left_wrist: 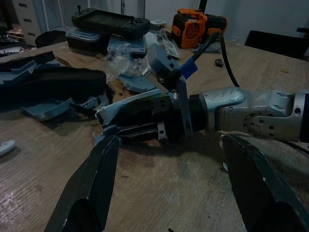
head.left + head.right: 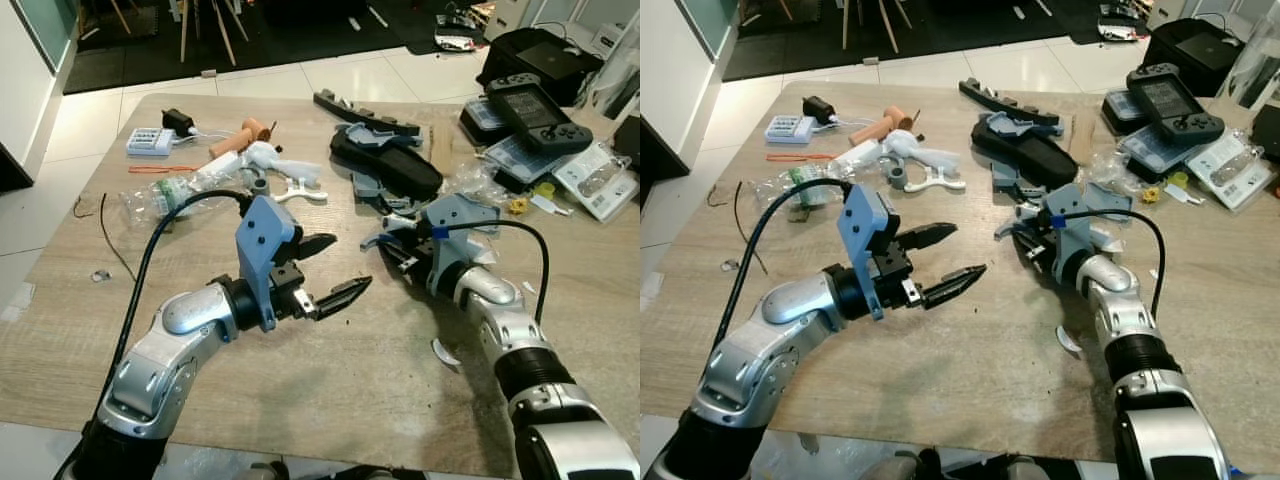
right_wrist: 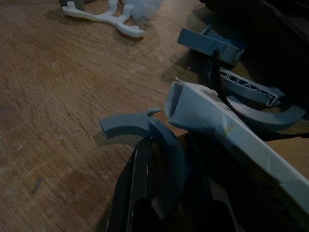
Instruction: Picking trash to rubbish bin
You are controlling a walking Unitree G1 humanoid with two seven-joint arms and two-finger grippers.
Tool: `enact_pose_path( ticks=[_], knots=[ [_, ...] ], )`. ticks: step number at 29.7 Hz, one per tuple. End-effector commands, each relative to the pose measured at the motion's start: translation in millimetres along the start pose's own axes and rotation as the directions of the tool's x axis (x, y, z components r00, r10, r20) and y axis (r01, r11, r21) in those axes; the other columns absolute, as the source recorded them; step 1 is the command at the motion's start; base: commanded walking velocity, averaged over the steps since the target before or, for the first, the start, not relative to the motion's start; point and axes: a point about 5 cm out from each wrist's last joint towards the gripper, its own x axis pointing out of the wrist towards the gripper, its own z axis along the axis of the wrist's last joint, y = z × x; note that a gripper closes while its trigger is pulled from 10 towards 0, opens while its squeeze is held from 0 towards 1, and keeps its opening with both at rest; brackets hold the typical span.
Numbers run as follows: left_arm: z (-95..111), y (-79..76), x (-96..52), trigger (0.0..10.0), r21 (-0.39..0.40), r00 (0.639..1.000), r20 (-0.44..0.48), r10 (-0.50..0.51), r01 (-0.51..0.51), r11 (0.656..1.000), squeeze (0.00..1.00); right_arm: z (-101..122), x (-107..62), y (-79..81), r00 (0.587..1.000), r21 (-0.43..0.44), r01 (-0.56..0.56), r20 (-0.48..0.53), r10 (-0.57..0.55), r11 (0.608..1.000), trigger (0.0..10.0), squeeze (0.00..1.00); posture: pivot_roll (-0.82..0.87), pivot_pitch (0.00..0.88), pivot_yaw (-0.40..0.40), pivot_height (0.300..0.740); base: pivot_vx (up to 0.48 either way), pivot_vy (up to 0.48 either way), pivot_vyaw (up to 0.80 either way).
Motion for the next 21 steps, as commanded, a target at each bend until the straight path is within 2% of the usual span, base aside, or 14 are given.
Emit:
enact_pose_path(
  ticks=[1, 8, 10, 11, 12, 13, 15, 16, 17, 18, 21],
  knots=[
    [-2, -4.2, -1.1, 10.0, 0.003, 1.000, -0.007, -0.011, 0.011, 1.000, 0.00, -29, -7.7, 3.3, 0.992, 0.027, 0.004, -0.125, 0.000, 1.000, 0.0, 0.00, 0.02, 0.265, 0.068, 0.740, 0.000, 0.000, 0.00],
    [-2, -1.0, -3.0, 10.0, 0.002, 1.000, -0.001, 0.014, -0.014, 1.000, 0.00, -16, -3.7, 6.3, 0.998, 0.050, -0.011, -0.057, 0.014, 0.999, 0.0, 0.00, 0.01, 0.235, 0.060, 0.740, 0.000, 0.000, 0.00],
    [-3, 8.9, -6.5, 10.0, -0.011, 0.996, 0.015, 0.091, -0.091, 0.996, 0.00, 5, 0.3, 10.4, 0.999, 0.097, -0.023, 0.046, 0.019, 0.995, 0.0, 0.00, 0.01, 0.206, 0.055, 0.740, 0.000, 0.000, 0.00],
    [-3, 8.9, -6.5, 10.0, -0.011, 0.996, 0.015, 0.091, -0.091, 0.996, 0.00, 5, 0.3, 10.4, 0.999, 0.097, -0.023, 0.046, 0.019, 0.995, 0.0, 0.00, 0.01, 0.206, 0.055, 0.740, 0.000, 0.000, 0.00],
    [-3, 15.0, -8.4, 10.0, -0.013, 0.990, 0.027, 0.138, -0.137, 0.990, 0.00, 17, 2.1, 13.2, 0.994, 0.123, -0.039, 0.108, 0.026, 0.992, 0.0, 0.00, 0.01, 0.196, 0.056, 0.740, 0.000, 0.000, 0.00],
    [-3, 15.0, -8.4, 10.0, -0.013, 0.990, 0.027, 0.138, -0.137, 0.990, 0.00, 17, 2.1, 13.2, 0.994, 0.123, -0.039, 0.108, 0.026, 0.992, 0.0, 0.00, 0.01, 0.196, 0.056, 0.740, 0.000, 0.000, 0.00],
    [4, 33.0, -15.3, 10.0, -0.022, 0.959, 0.073, 0.275, -0.274, 0.961, 0.00, 59, 4.5, 24.8, 0.955, 0.225, -0.130, 0.291, 0.061, 0.966, 0.0, 0.00, 0.00, 0.180, 0.054, 0.740, 0.000, 0.000, 0.00],
    [4, 33.0, -15.3, 10.0, -0.022, 0.959, 0.073, 0.275, -0.274, 0.961, 0.00, 59, 4.5, 24.8, 0.955, 0.225, -0.130, 0.291, 0.061, 0.966, 0.0, 0.00, 0.00, 0.180, 0.054, 0.740, 0.000, 0.000, 0.00],
    [8, 43.9, -21.5, 10.0, -0.028, 0.930, 0.097, 0.355, -0.354, 0.935, 0.00, 85, 2.3, 33.3, 0.918, 0.257, -0.198, 0.387, 0.087, 0.946, 0.0, 0.00, 0.01, 0.171, 0.051, 0.740, 0.000, 0.000, 0.00],
    [8, 43.9, -21.5, 10.0, -0.028, 0.930, 0.097, 0.355, -0.354, 0.935, 0.00, 85, 2.3, 33.3, 0.918, 0.257, -0.198, 0.387, 0.087, 0.946, 0.0, 0.00, 0.01, 0.171, 0.051, 0.740, 0.000, 0.000, 0.00],
    [8, 50.3, -28.2, 10.0, -0.007, 0.915, 0.092, 0.394, -0.395, 0.919, 0.00, 105, -2.4, 40.5, 0.887, 0.277, -0.231, 0.453, 0.086, 0.933, 0.0, 0.00, 0.01, 0.156, 0.045, 0.740, 0.000, 0.000, 0.00]
  ],
)
